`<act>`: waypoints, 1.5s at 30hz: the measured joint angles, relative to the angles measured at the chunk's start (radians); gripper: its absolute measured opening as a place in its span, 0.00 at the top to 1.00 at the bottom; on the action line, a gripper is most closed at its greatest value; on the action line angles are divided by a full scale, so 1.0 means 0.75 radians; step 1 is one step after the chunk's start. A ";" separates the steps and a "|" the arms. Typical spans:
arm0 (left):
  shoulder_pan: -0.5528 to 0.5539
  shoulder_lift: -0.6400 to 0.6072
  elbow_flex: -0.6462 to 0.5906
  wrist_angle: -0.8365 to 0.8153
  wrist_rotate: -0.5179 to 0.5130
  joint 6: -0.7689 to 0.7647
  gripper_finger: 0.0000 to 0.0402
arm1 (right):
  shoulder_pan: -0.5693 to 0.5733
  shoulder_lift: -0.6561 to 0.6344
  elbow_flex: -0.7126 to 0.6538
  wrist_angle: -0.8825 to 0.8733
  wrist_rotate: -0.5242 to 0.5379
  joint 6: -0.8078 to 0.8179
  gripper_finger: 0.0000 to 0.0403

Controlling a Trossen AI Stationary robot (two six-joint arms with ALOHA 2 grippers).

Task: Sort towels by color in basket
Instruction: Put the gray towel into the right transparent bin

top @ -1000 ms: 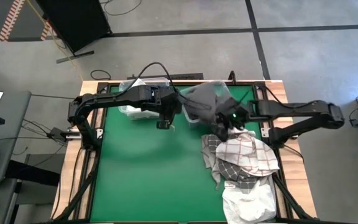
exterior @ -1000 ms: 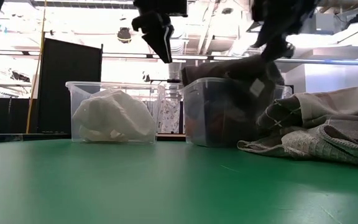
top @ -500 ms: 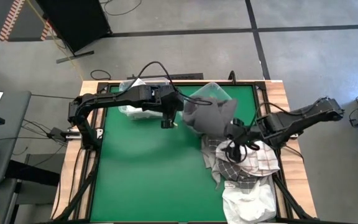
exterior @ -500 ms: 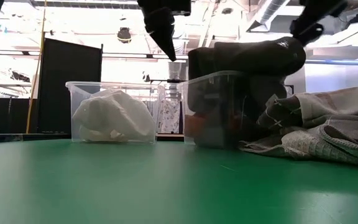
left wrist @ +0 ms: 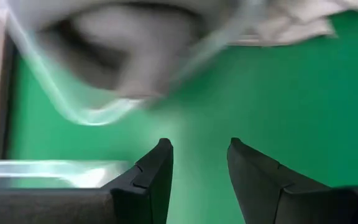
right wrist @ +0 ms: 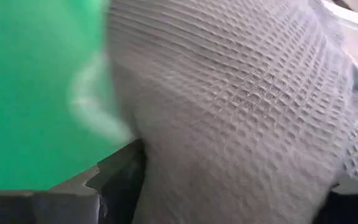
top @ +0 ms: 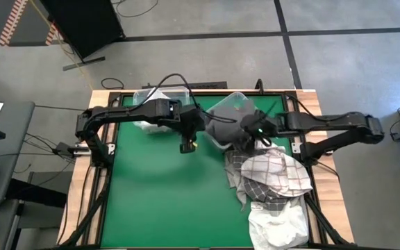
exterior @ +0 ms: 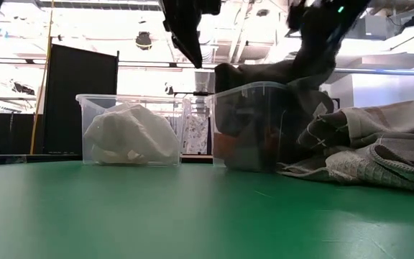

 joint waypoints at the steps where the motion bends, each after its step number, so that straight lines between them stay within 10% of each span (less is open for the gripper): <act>1: -0.011 0.000 0.000 -0.004 0.037 -0.012 0.64 | -0.038 0.022 0.000 0.007 -0.001 -0.016 0.20; 25: -0.388 0.000 0.000 -0.055 0.176 -0.058 0.64 | -0.406 0.691 0.023 0.302 -0.338 -0.091 0.20; 45: -0.415 0.000 0.000 -0.056 0.174 -0.085 0.64 | -0.400 0.285 0.207 0.024 -0.338 -0.037 0.20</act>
